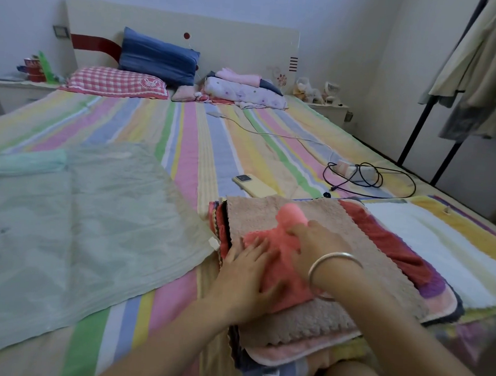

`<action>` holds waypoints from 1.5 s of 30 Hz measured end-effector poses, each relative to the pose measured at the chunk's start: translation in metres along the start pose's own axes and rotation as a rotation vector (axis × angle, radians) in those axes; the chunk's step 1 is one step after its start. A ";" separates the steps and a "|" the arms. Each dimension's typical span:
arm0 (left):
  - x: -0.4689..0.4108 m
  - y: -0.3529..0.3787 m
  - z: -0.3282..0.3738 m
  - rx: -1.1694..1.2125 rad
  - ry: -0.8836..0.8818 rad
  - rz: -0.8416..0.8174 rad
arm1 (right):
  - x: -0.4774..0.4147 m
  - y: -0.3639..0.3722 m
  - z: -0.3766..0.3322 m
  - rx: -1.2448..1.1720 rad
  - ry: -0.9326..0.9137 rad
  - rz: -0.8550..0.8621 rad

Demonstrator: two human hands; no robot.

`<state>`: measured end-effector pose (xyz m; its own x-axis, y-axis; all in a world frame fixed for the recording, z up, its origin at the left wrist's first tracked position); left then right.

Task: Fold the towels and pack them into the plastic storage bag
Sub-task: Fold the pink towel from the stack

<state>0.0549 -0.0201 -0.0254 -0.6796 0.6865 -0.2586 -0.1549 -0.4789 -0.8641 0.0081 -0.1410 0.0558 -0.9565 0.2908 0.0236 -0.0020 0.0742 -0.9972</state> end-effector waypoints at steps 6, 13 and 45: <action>0.023 -0.041 -0.038 0.284 -0.164 0.405 | 0.010 0.054 -0.055 0.275 0.013 -0.016; 0.073 -0.066 -0.109 -0.064 -0.219 0.340 | 0.013 0.065 -0.051 0.251 0.113 0.032; 0.191 -0.198 -0.204 0.236 -0.638 0.611 | 0.043 0.065 -0.240 -1.173 -0.113 -0.617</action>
<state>0.1023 0.3176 0.0077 -0.9483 -0.1223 -0.2930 0.2668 -0.8072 -0.5266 0.0363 0.1052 0.0085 -0.9085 -0.1641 0.3842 -0.2455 0.9538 -0.1731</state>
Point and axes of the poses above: each hand's wrist, its own x-axis away from the middle knuckle, its own y-axis out of the palm, z = x × y, the point moved 3 cm from there along -x, towards the middle knuckle, and after that the axes turned 5 degrees about -y, right-handed, at the moved point
